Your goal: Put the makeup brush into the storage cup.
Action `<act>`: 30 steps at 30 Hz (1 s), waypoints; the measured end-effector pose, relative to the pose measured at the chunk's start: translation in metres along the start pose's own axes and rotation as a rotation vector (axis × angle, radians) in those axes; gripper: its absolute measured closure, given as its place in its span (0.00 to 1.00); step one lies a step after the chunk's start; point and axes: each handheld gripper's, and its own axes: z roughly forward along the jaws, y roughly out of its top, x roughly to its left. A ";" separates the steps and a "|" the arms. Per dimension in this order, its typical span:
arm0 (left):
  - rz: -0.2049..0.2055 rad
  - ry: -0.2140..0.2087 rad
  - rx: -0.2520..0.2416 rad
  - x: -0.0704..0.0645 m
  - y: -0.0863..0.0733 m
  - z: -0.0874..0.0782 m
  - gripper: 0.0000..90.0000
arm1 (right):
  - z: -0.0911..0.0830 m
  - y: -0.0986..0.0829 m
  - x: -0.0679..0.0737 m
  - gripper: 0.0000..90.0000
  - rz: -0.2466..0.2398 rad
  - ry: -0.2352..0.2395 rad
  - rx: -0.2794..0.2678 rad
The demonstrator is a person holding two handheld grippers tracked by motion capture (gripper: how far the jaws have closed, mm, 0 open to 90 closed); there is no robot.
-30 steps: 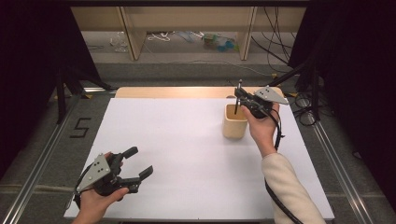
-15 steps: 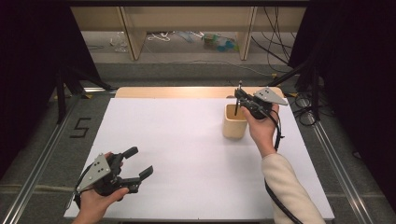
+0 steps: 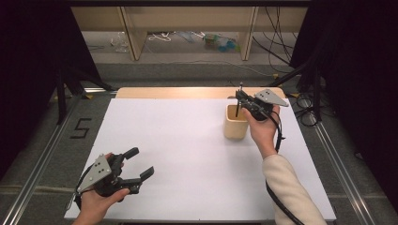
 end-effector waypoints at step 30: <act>-0.010 0.003 -0.003 0.001 0.000 0.000 0.17 | 0.003 -0.009 -0.002 0.93 -0.001 -0.012 0.010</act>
